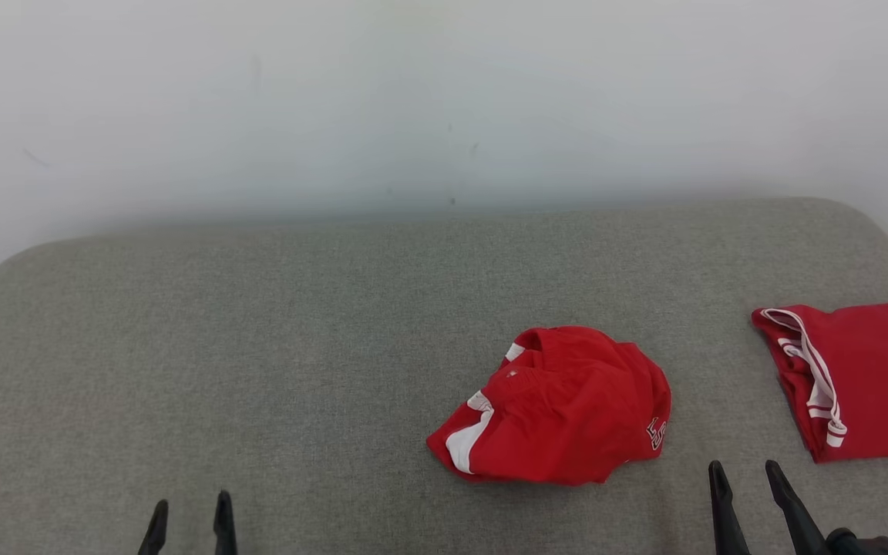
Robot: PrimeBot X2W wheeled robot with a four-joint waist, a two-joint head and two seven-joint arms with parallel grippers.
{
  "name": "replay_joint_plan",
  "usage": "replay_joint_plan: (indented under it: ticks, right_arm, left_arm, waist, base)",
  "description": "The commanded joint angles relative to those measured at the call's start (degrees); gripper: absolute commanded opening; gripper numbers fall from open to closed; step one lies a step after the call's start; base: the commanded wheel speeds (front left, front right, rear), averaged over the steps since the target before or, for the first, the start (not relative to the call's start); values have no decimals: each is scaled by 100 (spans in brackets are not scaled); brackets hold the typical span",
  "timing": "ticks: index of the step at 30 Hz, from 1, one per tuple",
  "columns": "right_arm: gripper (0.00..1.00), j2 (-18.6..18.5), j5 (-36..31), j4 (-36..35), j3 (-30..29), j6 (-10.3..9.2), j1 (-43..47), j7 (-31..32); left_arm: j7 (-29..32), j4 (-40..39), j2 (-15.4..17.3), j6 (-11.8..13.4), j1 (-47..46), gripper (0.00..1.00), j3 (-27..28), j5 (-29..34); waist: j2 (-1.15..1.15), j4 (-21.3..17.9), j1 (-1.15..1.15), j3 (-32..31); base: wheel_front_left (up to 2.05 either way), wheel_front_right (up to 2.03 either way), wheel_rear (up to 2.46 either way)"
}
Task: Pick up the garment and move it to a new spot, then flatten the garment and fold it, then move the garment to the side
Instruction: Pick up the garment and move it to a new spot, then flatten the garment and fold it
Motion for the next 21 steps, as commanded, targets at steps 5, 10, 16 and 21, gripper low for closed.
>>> replay_joint_plan:
  ticks: [5, 10, 16, 21]
  right_arm:
    - [100, -60, -12, 88, -5, -15, 118, 10]
    - [100, -65, 21, 122, 9, -15, 141, 15]
    - [100, -73, 37, 117, 16, -15, 124, 14]
    - [100, -33, 18, 101, 37, -15, 86, 27]
  left_arm:
    - [-14, 50, -29, -138, 314, 100, 285, 156]
    - [-14, 70, -71, -237, 435, 100, 457, 188]
    - [-14, 62, -102, -286, 480, 100, 500, 195]
    - [-14, 82, -114, -343, 474, 100, 501, 193]
  waist:
    - [0, -19, 1, -39]
    - [0, -36, 1, -51]
    - [0, -34, 1, -34]
    - [0, -37, 1, -40]
  base:
    - [0, 0, 0]
    - [0, 0, 0]
    - [0, 0, 0]
    - [0, 0, 0]
